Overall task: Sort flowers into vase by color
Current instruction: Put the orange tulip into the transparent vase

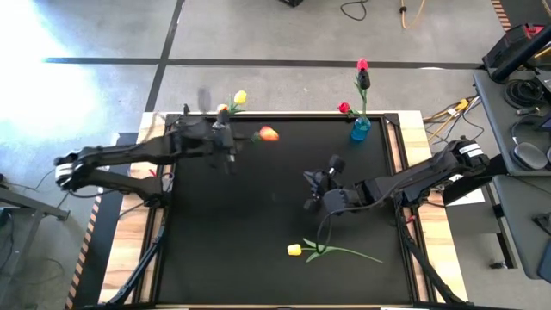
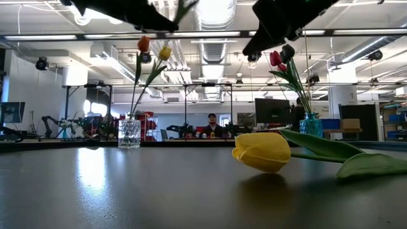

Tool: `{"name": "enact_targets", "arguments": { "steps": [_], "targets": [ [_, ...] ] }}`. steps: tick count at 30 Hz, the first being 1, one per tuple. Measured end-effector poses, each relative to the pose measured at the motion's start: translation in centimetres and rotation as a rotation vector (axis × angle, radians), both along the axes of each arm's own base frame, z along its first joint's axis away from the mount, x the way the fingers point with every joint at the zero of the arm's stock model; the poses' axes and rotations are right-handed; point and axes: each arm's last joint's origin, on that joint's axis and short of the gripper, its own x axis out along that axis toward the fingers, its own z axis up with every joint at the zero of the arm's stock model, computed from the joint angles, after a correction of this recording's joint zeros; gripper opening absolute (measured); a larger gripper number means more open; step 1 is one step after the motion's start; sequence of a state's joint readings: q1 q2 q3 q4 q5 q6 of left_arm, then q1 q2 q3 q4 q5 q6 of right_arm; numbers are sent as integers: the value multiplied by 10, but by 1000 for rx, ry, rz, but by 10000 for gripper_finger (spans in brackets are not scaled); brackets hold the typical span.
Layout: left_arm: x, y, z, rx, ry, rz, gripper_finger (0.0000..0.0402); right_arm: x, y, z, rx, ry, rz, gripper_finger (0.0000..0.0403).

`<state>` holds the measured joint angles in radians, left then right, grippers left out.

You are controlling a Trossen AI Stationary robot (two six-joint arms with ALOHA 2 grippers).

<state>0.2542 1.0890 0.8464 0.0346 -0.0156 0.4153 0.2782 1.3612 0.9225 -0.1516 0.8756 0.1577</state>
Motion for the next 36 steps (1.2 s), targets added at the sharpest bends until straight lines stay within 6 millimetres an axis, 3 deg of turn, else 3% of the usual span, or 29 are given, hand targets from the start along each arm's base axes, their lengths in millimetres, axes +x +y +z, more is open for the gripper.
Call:
{"name": "enact_targets", "arguments": {
  "steps": [6,12,18,24,36],
  "targets": [
    [-51,-6,28,78,-180,80,0,-7,0,-27,-1,-61,20,9],
    [-89,-10,23,178,-360,221,0,-15,-3,-43,2,-109,27,9],
    [-115,-11,15,274,-569,361,0,-15,-2,-43,6,-121,30,9],
    [-123,2,3,264,-636,465,0,-14,-2,-43,14,-121,42,9],
    [-122,53,-23,119,-641,536,0,-14,-2,-43,13,-120,42,9]
  ]
}}
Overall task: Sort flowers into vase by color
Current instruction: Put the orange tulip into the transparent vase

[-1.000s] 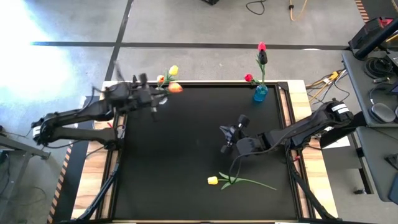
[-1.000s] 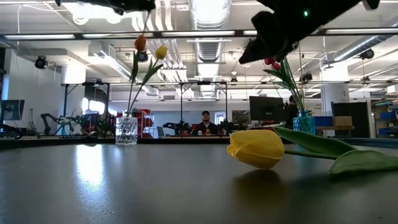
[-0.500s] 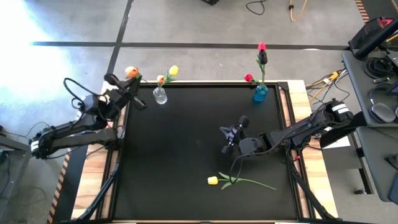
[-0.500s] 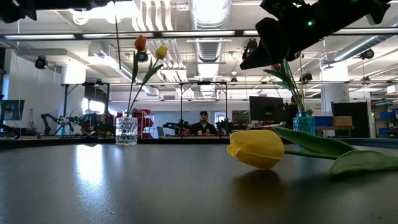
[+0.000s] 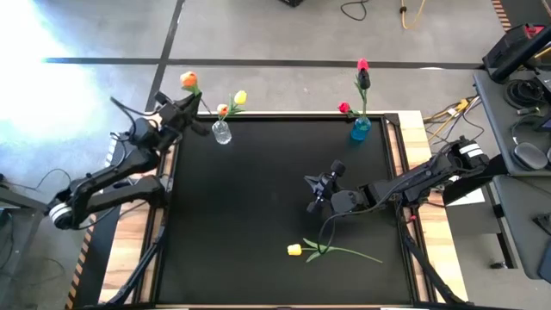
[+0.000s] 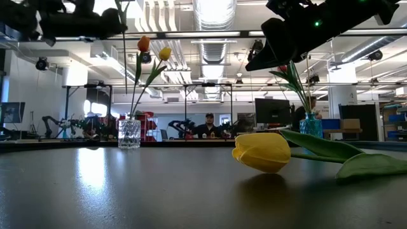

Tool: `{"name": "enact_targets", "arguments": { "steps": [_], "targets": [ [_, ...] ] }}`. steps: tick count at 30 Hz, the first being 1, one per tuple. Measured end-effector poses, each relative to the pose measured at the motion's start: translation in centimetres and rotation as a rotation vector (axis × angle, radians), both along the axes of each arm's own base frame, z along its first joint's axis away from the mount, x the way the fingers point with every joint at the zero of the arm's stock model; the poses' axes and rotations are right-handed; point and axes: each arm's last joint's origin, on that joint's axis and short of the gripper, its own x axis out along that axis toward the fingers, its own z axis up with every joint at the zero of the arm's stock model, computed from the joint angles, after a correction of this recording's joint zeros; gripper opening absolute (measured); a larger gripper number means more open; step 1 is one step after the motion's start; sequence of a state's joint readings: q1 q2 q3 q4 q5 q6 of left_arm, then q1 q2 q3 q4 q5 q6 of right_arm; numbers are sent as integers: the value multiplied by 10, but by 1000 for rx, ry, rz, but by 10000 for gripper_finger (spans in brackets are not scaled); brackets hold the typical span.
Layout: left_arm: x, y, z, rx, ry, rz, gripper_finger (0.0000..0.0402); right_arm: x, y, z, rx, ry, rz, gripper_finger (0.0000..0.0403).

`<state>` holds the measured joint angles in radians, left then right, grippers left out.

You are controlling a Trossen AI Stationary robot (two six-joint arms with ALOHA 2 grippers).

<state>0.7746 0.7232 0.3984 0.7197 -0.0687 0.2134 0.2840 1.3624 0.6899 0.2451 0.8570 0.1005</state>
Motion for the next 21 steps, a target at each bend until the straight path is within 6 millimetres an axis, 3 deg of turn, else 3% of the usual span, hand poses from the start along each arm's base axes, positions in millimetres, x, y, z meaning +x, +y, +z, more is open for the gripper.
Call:
{"name": "enact_targets", "arguments": {
  "steps": [8,21],
  "targets": [
    [11,26,-16,-78,-13,-45,0,0,0,0,2,-1,-1,9],
    [22,39,-33,-157,32,-46,0,0,0,0,1,0,-1,9]
  ]
}}
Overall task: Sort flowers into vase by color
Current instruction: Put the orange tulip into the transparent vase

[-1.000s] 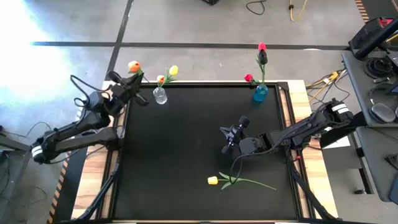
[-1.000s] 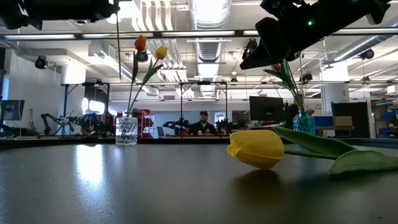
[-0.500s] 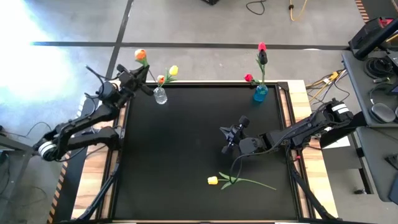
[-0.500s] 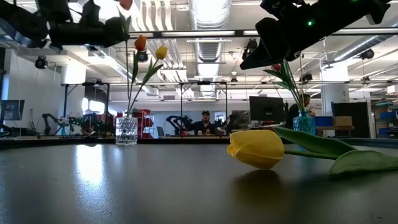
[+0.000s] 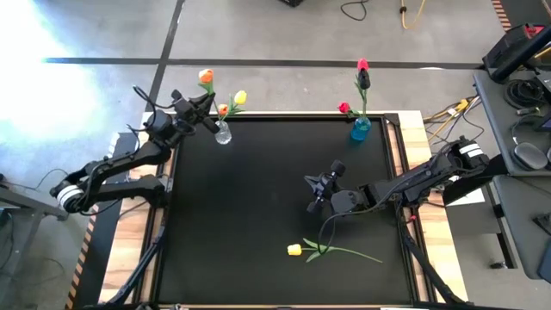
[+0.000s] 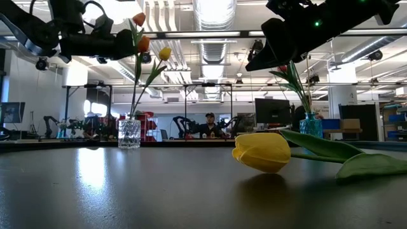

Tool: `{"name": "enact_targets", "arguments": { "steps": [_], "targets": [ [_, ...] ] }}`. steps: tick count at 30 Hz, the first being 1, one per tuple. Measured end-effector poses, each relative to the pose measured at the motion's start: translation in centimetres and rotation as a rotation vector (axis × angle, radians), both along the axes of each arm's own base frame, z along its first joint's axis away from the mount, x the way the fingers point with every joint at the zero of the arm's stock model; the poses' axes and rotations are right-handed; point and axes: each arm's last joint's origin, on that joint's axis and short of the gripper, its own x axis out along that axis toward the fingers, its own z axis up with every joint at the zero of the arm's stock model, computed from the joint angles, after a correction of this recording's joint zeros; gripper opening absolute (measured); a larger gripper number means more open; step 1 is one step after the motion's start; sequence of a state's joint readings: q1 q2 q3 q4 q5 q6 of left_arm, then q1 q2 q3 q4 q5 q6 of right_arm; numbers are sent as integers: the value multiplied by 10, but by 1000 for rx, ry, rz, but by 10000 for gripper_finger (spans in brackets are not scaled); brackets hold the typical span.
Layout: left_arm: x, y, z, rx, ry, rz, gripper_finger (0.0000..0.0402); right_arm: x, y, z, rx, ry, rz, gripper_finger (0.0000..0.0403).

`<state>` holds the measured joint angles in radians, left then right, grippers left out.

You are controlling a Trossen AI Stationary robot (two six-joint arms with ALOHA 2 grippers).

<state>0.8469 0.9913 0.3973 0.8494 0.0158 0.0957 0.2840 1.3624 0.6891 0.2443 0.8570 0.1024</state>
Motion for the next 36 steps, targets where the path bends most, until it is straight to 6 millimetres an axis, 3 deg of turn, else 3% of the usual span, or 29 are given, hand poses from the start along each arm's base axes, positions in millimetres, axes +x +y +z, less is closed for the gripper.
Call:
{"name": "enact_targets", "arguments": {
  "steps": [10,26,36],
  "targets": [
    [-7,-8,9,23,-26,8,0,0,0,0,0,0,0,9],
    [-2,2,-6,-39,70,93,0,0,0,0,1,0,0,9],
    [6,11,-20,-82,122,94,24,0,0,0,1,1,0,9]
  ]
}}
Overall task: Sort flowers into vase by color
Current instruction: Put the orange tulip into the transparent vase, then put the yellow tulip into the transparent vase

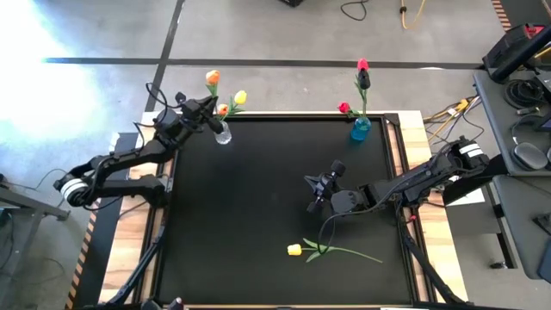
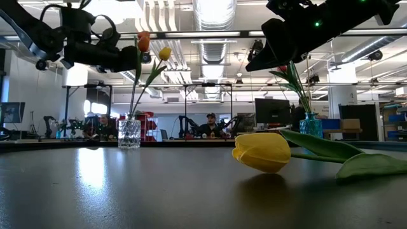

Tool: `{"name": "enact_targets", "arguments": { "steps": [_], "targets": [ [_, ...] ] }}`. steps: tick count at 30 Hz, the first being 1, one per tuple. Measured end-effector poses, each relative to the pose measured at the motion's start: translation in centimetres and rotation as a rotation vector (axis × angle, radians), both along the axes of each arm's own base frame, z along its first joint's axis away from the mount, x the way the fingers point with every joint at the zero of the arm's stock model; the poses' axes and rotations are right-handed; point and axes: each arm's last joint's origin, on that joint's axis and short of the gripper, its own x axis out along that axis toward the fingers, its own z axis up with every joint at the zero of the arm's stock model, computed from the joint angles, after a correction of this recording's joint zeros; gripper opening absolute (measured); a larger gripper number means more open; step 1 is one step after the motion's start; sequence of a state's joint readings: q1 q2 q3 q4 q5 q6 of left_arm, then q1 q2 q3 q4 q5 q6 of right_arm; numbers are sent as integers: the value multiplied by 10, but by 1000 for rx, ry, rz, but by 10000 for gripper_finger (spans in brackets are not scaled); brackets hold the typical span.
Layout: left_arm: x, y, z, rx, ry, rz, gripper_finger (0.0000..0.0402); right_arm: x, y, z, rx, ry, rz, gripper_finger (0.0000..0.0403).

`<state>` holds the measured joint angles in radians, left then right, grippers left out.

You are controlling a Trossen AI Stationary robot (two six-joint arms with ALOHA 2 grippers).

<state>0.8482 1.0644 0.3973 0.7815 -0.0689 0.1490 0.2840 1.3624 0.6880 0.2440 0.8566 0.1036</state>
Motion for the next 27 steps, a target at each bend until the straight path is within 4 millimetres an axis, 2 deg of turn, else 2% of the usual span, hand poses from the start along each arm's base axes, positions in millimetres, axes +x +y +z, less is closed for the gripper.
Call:
{"name": "enact_targets", "arguments": {
  "steps": [6,19,27],
  "targets": [
    [1,1,-1,14,21,3,44,0,0,0,0,0,0,9],
    [0,-1,-2,-4,52,-23,146,0,1,-1,11,8,23,9],
    [-9,-12,6,52,27,-24,157,-1,0,-2,-14,39,32,9]
  ]
}}
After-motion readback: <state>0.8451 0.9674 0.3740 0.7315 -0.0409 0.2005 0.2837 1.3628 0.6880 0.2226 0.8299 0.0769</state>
